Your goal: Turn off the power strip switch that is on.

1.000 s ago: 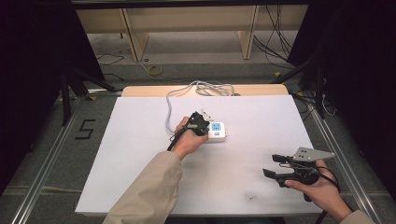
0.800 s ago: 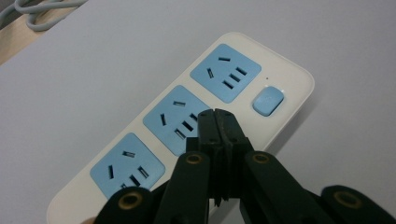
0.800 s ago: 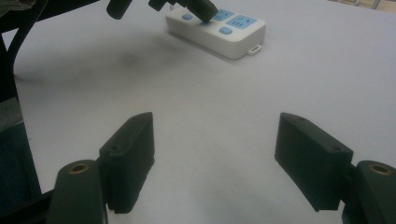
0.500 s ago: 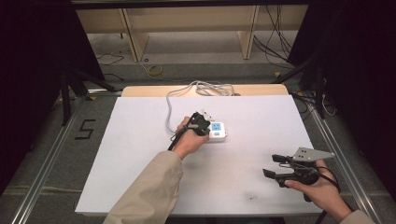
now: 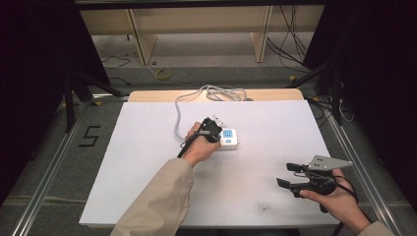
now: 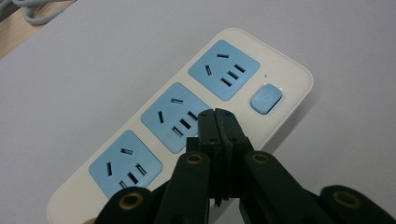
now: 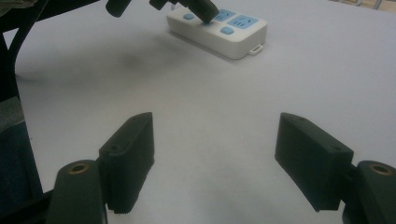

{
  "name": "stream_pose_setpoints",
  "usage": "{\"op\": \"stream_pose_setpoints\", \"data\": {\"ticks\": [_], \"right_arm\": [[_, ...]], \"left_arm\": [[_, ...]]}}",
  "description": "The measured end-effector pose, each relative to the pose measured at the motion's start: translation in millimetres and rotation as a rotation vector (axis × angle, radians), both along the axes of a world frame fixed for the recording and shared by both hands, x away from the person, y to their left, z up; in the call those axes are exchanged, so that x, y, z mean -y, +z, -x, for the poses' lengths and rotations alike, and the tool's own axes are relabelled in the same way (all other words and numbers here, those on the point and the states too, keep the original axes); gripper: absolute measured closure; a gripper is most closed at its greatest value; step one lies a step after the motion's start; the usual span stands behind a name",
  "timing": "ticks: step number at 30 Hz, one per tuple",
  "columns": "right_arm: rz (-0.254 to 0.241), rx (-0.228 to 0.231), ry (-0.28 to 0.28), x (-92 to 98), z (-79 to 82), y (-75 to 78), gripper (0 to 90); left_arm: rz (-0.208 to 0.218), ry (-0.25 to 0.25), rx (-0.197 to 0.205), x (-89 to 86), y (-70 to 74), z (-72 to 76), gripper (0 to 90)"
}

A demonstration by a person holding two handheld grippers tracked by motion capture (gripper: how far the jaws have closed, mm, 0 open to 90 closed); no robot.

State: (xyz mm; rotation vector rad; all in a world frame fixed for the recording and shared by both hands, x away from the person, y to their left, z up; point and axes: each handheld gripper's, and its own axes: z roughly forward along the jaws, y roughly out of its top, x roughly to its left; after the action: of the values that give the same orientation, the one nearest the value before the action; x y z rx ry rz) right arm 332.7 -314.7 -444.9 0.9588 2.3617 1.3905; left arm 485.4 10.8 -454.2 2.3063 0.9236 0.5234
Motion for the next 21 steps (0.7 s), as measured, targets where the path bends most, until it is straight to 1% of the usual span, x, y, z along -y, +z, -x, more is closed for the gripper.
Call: {"op": "stream_pose_setpoints", "data": {"ticks": [2, 3, 5, 9, 15, 19, 21], "right_arm": [[0.000, 0.000, 0.000, -0.1, -0.1, 0.0, 28.8], [0.000, -0.001, -0.001, -0.3, 0.0, 0.0, 28.8], [0.003, -0.001, 0.001, -0.3, -0.1, -0.1, 28.7], [0.002, -0.001, 0.001, -0.2, 0.1, -0.1, 28.6], [0.003, 0.000, 0.002, -0.4, 0.1, -0.2, 28.6], [0.001, -0.003, 0.000, -0.6, 0.2, -0.3, 28.5], [0.001, -0.001, 0.001, -0.7, 0.2, -0.3, 28.5]], "left_arm": [[0.000, 0.001, -0.003, 0.0, 0.2, -0.1, 90.0], [-0.007, -0.001, -0.005, -0.2, 0.7, -0.4, 90.0], [-0.002, -0.002, -0.010, -0.3, 0.7, -0.8, 90.0], [-0.008, -0.004, -0.002, 0.5, 0.4, -0.2, 90.0], [0.003, 0.006, -0.012, -0.1, 0.5, -1.0, 90.0], [-0.005, 0.005, -0.014, 0.8, 0.9, -1.3, 90.0], [-0.016, 0.005, -0.013, 1.6, 1.3, -1.5, 90.0]]}}
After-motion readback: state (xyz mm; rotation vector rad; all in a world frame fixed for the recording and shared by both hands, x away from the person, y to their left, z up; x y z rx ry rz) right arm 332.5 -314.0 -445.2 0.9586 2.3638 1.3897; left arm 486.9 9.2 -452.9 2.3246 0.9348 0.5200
